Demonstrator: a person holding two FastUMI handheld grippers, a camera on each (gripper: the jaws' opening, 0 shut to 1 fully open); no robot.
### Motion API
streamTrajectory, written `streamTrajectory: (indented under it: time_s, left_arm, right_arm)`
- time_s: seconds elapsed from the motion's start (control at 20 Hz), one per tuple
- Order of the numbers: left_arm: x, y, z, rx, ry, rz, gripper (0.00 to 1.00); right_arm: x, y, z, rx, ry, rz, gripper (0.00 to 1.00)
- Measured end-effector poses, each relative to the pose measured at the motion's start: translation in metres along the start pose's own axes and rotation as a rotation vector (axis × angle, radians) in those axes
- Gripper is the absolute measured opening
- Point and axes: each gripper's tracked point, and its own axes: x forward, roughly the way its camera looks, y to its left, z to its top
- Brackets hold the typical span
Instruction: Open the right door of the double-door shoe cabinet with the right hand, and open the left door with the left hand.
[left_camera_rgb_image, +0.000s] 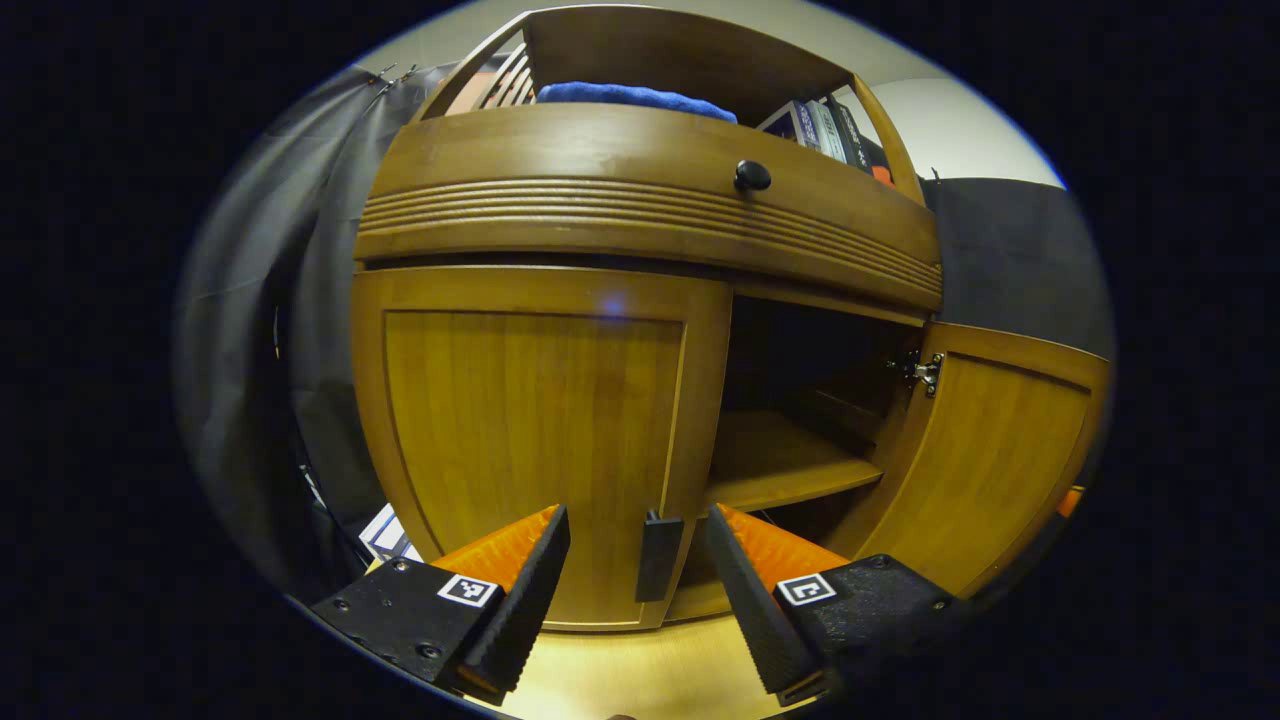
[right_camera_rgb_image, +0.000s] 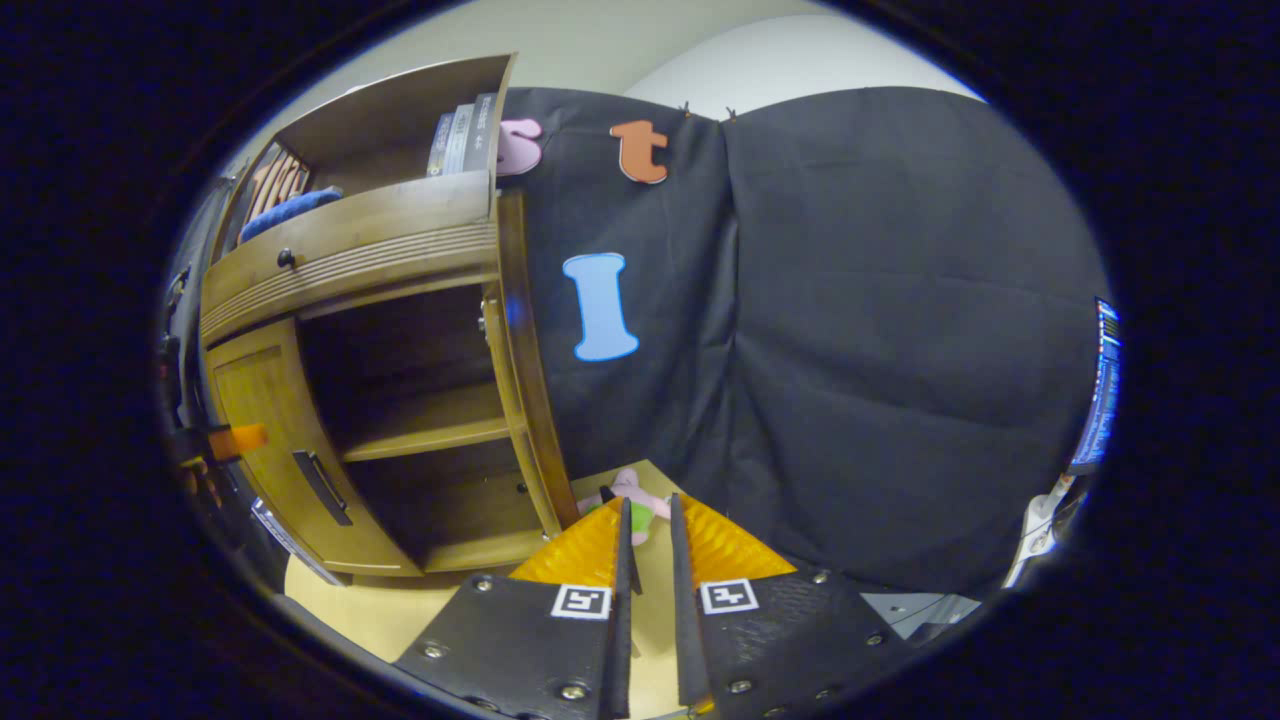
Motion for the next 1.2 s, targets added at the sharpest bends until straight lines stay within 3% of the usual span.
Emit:
streamTrajectory:
  time_s: [0.3, 0.4, 0.55, 0.8, 1.0, 1.2]
  left_arm:
    - [0.041, -0.005, -0.023, 0.004, 0.051, -0.006, 0.86]
    - [0.055, -0.007, -0.033, 0.013, 0.063, 0.002, 0.82]
    - [0.070, -0.007, -0.049, 0.016, 0.094, 0.007, 0.85]
    - [0.086, 0.004, -0.065, -0.011, 0.112, 0.080, 0.83]
    - [0.087, 0.003, -0.068, -0.001, 0.084, 0.094, 0.70]
    - [0.093, -0.006, -0.069, 0.033, 0.077, 0.088, 0.45]
  right_arm:
    - [-0.026, -0.019, 0.046, -0.023, -0.103, -0.077, 0.18]
    - [-0.030, -0.025, 0.052, -0.032, -0.113, -0.099, 0.18]
    - [-0.036, -0.035, 0.054, -0.056, -0.104, -0.131, 0.18]
    - [-0.044, -0.048, 0.056, -0.061, -0.099, -0.181, 0.18]
    - [-0.054, -0.060, 0.051, -0.071, -0.086, -0.220, 0.18]
    - [-0.059, -0.067, 0.054, -0.060, -0.093, -0.233, 0.18]
